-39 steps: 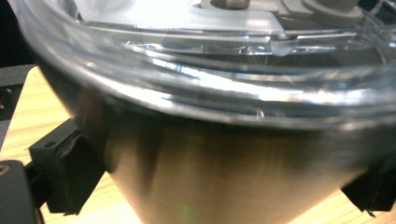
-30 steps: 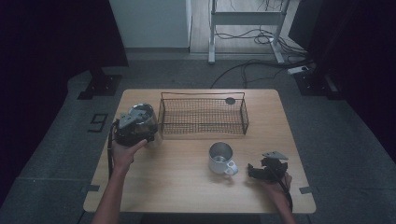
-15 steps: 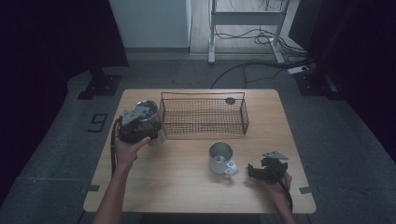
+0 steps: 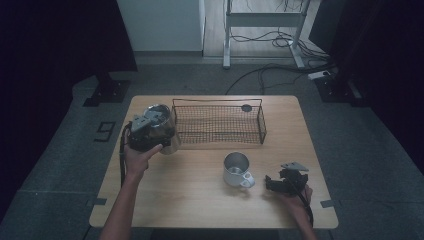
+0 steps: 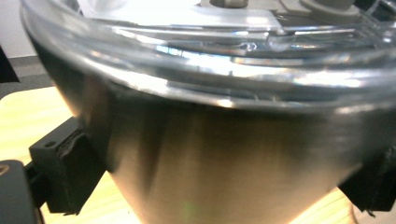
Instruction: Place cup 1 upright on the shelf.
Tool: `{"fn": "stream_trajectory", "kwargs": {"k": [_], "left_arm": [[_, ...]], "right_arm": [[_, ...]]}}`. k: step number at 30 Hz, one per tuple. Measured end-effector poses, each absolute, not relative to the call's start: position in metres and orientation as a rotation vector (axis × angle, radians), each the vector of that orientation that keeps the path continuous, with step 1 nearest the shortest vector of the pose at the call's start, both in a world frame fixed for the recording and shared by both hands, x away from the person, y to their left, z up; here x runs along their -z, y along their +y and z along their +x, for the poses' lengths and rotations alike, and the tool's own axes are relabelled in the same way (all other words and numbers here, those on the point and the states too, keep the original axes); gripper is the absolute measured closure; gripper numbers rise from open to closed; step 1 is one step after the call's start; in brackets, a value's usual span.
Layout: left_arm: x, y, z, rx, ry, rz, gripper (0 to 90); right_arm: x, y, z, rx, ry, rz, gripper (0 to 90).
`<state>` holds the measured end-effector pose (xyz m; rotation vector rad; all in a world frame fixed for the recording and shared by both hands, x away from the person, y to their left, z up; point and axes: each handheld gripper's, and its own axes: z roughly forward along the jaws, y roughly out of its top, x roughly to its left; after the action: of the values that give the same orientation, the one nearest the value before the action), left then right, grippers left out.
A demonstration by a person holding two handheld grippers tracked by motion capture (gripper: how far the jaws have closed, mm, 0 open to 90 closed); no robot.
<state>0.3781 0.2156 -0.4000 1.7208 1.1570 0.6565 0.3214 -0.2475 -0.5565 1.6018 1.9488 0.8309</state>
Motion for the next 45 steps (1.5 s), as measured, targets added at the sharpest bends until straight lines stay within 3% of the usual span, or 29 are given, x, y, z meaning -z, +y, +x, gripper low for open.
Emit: {"fn": "stream_trajectory", "kwargs": {"k": [45], "left_arm": [[0.384, 0.182, 0.401, -0.65, 1.126, 1.745, 4.1]], "right_arm": [[0.556, -0.248, 0.321, -0.829, 1.952, 1.599, 0.0]]}}
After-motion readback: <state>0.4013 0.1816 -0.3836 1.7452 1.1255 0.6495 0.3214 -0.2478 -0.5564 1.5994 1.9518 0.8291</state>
